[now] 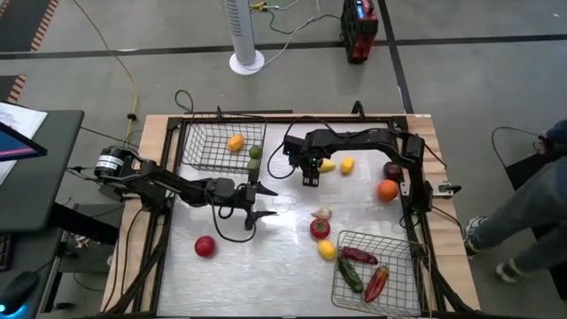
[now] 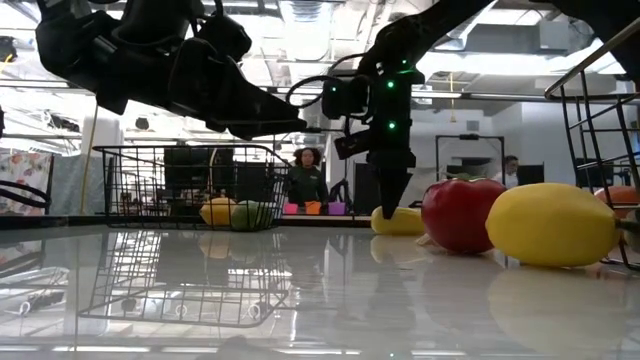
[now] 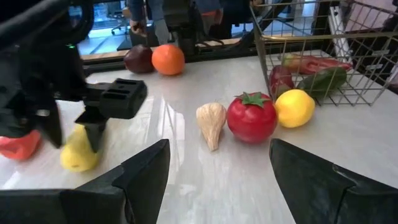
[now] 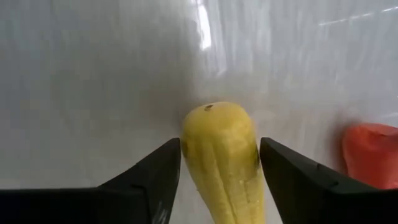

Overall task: Sort produce into baskets
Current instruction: Put the corn into the golden wire basket

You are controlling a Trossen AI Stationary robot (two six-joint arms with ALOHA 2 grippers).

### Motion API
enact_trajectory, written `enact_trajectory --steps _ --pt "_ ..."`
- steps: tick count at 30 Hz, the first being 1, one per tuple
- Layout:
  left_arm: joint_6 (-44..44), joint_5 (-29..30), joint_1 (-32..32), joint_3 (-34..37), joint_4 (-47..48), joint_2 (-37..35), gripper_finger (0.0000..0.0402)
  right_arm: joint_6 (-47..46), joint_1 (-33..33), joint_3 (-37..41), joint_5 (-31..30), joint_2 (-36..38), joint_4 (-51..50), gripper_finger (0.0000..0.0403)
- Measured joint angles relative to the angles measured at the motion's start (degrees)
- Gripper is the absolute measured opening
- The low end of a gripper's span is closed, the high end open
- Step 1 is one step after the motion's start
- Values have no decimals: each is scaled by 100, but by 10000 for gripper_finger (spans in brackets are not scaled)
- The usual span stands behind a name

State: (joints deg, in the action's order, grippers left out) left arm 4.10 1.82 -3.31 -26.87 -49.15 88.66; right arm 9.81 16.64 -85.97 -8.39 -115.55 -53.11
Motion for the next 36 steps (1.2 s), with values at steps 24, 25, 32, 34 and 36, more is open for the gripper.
enact_trajectory --steps 24,25,32,34,36 --pt "25 10 0 -2 50 0 264 -318 -274 -338 116 9 -628 156" --pt "22 12 0 -2 50 0 264 -359 -320 -444 121 9 -738 156" --pt "5 22 2 -2 45 0 264 -525 -726 -1324 121 11 -1620 155" --pt "-6 64 2 -2 46 0 264 -621 -858 -1597 138 11 -1984 155" --pt "11 111 2 -2 57 0 264 -769 -983 -1879 245 11 -2362 156"
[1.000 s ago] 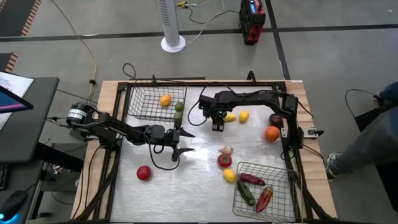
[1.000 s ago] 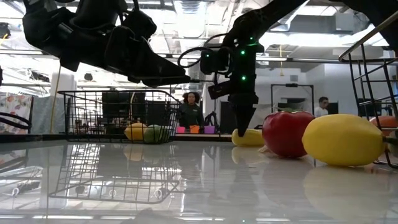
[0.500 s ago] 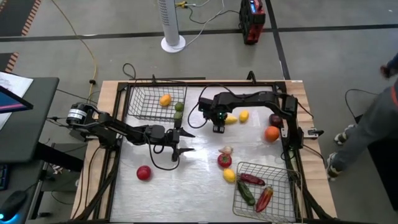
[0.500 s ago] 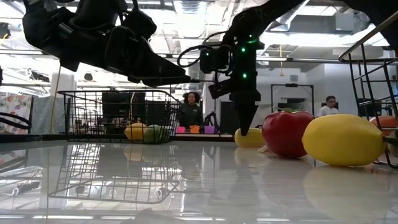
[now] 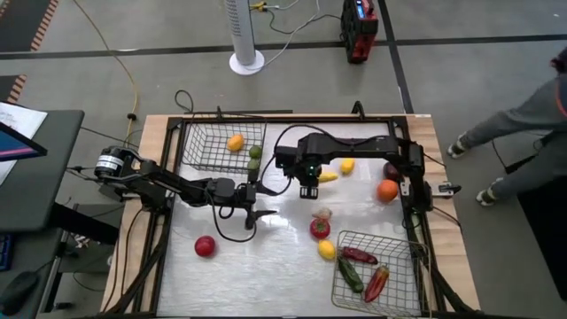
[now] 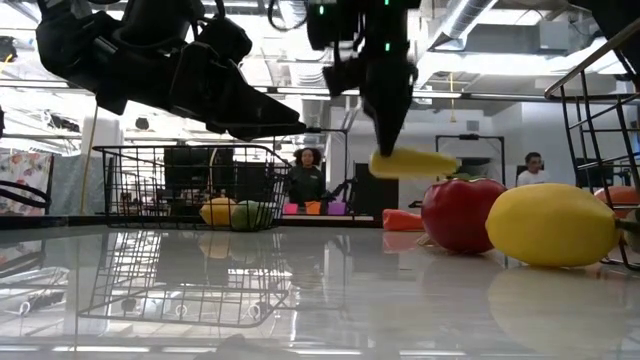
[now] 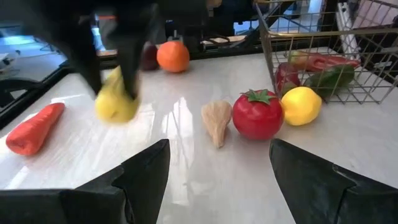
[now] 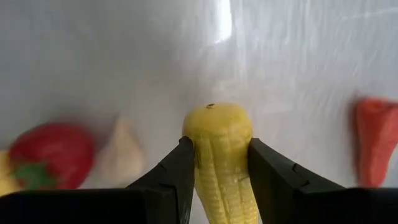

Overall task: Sort produce into baskets
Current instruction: Put the corn into the golden wire basket

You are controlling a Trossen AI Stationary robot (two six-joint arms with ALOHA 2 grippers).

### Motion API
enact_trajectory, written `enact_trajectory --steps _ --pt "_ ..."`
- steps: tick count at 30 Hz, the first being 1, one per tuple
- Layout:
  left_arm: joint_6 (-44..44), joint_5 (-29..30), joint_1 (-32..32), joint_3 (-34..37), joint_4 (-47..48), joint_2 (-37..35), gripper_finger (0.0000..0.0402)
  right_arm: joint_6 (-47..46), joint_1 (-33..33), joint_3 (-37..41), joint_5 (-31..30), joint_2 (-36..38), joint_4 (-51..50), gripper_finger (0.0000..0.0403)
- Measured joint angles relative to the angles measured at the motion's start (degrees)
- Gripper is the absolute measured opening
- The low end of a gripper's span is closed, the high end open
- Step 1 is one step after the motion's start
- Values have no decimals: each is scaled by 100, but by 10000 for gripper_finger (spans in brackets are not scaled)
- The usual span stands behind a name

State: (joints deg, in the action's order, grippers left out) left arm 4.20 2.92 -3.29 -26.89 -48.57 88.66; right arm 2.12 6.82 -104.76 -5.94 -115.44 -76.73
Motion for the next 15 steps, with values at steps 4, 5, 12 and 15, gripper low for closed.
enact_trajectory --steps 4,5,12,15 --pt "52 34 0 -2 86 -2 264 -437 -274 -458 267 11 -761 156" --pt "75 38 0 -2 117 -2 264 -546 -353 -519 349 43 -918 155" --pt "269 189 2 -2 116 -2 264 -1639 -959 -556 796 541 -1329 156" --pt "269 193 2 -4 113 -2 264 -2299 -1261 -557 1006 910 -1333 156"
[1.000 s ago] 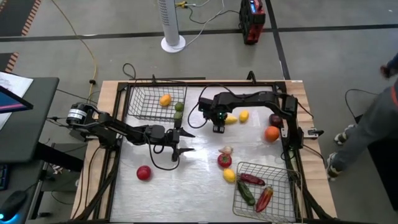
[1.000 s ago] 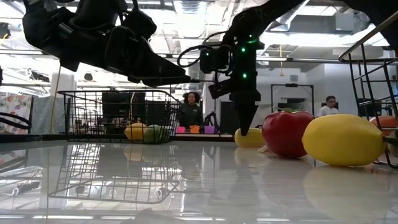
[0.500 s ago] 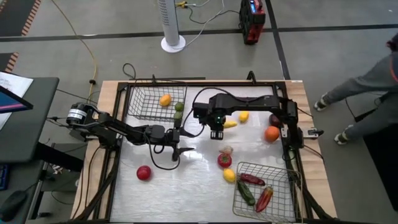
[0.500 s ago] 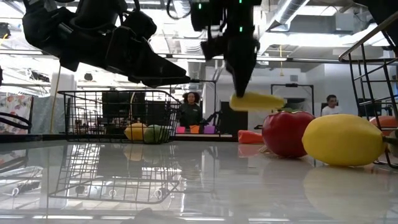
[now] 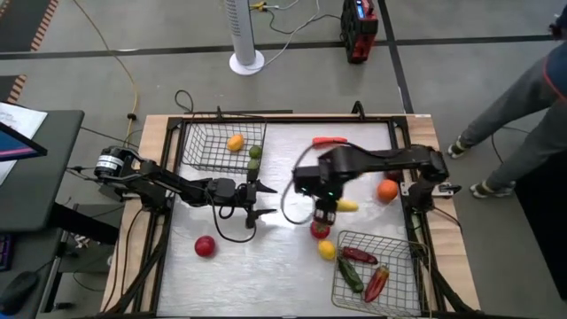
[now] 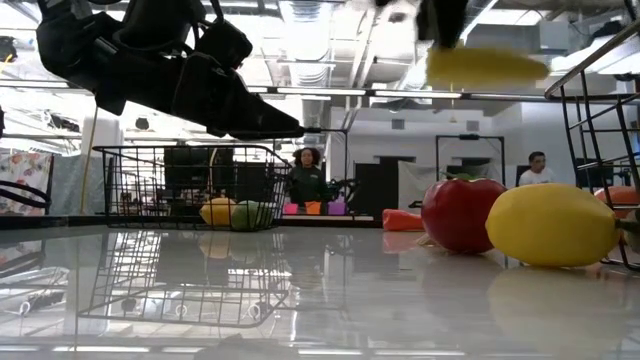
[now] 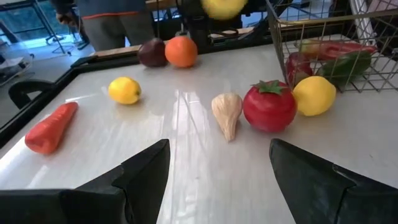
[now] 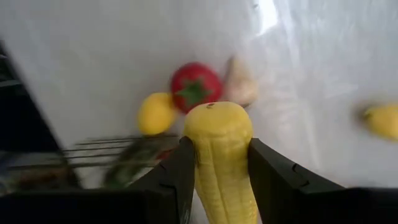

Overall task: Sort produce into baskets
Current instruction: Put the corn into the golden wire basket, then put the top lemon into the black wire basket

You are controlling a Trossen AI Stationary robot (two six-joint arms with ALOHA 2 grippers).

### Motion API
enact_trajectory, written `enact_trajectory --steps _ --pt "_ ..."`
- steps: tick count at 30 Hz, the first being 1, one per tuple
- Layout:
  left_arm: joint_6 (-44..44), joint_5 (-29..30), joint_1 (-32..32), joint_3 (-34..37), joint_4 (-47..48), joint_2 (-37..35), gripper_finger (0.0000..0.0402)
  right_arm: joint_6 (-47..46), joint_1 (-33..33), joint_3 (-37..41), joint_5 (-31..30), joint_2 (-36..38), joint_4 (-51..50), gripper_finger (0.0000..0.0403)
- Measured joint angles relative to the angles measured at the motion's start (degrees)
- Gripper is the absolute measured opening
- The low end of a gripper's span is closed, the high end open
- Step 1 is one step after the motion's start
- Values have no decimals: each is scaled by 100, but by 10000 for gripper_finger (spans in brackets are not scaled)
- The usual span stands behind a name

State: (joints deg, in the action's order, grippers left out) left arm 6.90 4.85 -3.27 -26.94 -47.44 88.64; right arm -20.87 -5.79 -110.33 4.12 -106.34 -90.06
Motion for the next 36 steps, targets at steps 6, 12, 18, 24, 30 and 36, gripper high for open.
enact_trajectory --steps 6,12,18,24,30,36 --pt "-51 -1 0 1 -4 0 264 -1584 -855 1 -17 602 4 160" --pt "-181 -15 -2 0 -5 -20 264 -3020 -1850 496 -57 942 -1 161" --pt "-283 -53 -2 -2 43 -156 264 -4252 -2494 1115 8 965 49 176" --pt "-388 -162 -12 0 207 -375 264 -4726 -2601 1234 57 965 302 247" --pt "-415 -160 -114 0 378 -559 264 -4338 -2351 1232 -125 964 2 288" --pt "-455 -161 -288 0 390 -548 264 -3384 -1357 1450 -1175 1053 10 289"
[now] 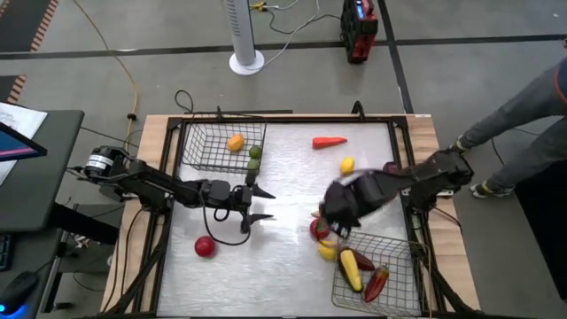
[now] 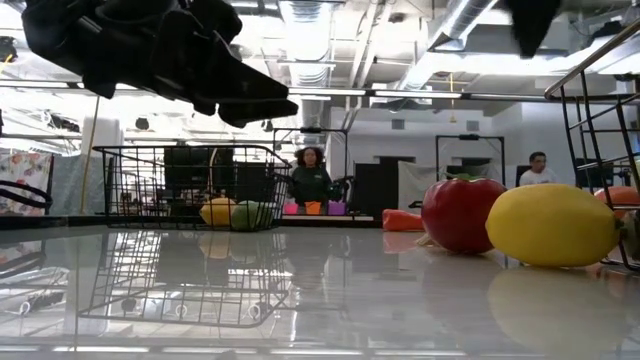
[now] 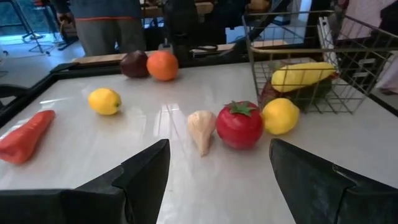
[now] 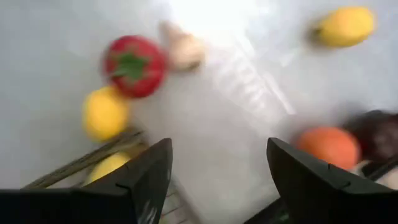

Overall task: Sort produce into baskets
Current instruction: Put the top lemon into the black wire basket

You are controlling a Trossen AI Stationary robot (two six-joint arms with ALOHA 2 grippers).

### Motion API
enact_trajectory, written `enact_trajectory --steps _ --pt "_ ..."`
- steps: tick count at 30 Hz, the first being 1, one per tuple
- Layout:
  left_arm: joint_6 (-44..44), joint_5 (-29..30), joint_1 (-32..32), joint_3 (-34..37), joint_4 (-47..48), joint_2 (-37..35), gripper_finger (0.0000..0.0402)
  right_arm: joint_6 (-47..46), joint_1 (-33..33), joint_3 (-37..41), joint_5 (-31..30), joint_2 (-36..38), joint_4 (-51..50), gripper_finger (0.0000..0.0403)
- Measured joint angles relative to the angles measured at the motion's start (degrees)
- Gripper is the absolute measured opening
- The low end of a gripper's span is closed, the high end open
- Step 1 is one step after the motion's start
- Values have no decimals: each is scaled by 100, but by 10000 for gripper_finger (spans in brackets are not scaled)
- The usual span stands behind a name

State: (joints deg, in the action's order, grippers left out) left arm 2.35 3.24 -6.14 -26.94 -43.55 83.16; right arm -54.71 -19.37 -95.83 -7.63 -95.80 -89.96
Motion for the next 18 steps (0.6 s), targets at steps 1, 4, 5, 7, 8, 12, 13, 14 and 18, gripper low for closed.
enact_trajectory --steps 1,4,5,7,8,12,13,14,18 --pt "-4 -27 -38 0 8 4 264 166 182 109 -46 46 -23 289" --pt "2 -161 -194 36 -175 4 264 607 749 604 -223 231 128 289" --pt "24 -167 -248 107 -372 4 264 719 937 820 -277 333 226 289" --pt "50 -150 -333 277 -768 4 264 974 1320 1308 -304 584 608 290" --pt "53 -145 -344 374 -968 4 264 1127 1492 1564 -312 726 929 290" --pt "11 68 -299 684 -1541 5 264 1601 2167 2470 -319 1309 2104 290" --pt "10 171 -274 706 -1552 5 264 1623 2336 2673 -317 1420 2314 290" --pt "7 277 -245 721 -1541 6 264 1618 2526 2868 -309 1509 2510 290" --pt "0 576 -173 723 -1536 8 264 1271 3251 3623 -472 1675 3338 291"
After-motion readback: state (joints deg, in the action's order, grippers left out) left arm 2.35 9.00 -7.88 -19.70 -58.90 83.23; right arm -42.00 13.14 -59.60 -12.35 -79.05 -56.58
